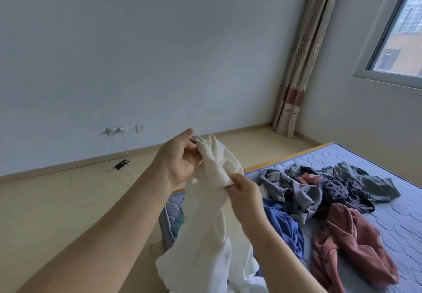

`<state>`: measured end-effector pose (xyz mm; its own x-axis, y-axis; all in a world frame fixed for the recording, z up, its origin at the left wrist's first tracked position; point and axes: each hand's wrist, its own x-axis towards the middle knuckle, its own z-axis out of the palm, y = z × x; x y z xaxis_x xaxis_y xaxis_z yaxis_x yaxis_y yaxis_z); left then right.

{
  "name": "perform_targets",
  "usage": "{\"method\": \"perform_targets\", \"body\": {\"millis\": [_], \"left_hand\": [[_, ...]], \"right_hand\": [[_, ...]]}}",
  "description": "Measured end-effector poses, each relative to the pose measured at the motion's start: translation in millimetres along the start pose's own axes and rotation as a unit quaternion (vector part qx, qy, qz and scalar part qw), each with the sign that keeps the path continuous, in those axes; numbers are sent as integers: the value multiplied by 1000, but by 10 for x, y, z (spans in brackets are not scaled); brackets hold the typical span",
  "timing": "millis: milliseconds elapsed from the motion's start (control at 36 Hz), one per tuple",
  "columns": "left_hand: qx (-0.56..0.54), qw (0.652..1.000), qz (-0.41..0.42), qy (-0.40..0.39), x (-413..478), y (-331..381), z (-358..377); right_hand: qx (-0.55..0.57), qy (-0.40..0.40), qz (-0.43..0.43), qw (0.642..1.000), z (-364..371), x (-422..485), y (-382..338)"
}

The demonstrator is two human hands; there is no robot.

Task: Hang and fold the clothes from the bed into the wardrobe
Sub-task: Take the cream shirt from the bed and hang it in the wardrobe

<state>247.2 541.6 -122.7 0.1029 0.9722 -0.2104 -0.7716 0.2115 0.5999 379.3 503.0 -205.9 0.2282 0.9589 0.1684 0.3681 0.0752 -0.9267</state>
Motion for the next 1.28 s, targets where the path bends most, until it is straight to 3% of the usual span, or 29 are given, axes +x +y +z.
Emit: {"method": "perform_targets", "body": {"millis": [56, 111, 139, 194, 250, 306, 333, 417, 444, 528, 556, 778, 861, 917, 972, 1111, 1278], "left_hand": [[98, 994, 43, -9, 12, 4, -83], [270, 958, 96, 11, -7, -23, -157], [387, 912, 134, 18, -20, -37, -192], [591, 785, 180, -40, -21, -109, -273], [700, 686, 147, -136, 8, -227, -315], [742, 628, 134, -193, 43, -377, -307], [740, 622, 158, -203, 80, -443, -299], [715, 651, 207, -150, 162, -511, -285], [698, 677, 203, -117, 157, -494, -283], [577, 798, 168, -39, 125, -417, -281], [551, 818, 161, -23, 103, -384, -261], [300, 944, 122, 67, -20, -149, -19], [247, 955, 130, 98, -89, -40, -47], [233, 951, 154, 129, -135, 34, -109], [231, 941, 180, 170, -183, 117, -207], [269, 903, 226, 248, -412, 273, -536], [322, 865, 236, 304, -926, 304, -955]], "right_hand": [[93, 38, 21, 995, -86, 34, -19], [140, 75, 19, 987, -191, 71, -77], [144, 89, 8, 985, -241, 95, -120], [139, 96, -24, 985, -324, 144, -217], [138, 65, -50, 987, -370, 185, -331], [123, 6, -71, 990, -380, 188, -412], [111, -24, -76, 991, -377, 176, -441], [94, -46, -70, 992, -382, 144, -441], [102, -36, -60, 992, -390, 142, -410], [80, -35, -27, 996, -410, 150, -254], [50, -53, -13, 997, -406, 137, -201], [-140, -221, 42, 964, -91, -12, 188], [-121, -214, 40, 968, 18, -38, 189], [-46, -199, 75, 976, 78, -29, 161], [48, -167, 117, 978, 149, -15, 117], [118, -85, 111, 983, 327, 43, -35], [126, -130, 56, 982, 626, -10, -248]]}}
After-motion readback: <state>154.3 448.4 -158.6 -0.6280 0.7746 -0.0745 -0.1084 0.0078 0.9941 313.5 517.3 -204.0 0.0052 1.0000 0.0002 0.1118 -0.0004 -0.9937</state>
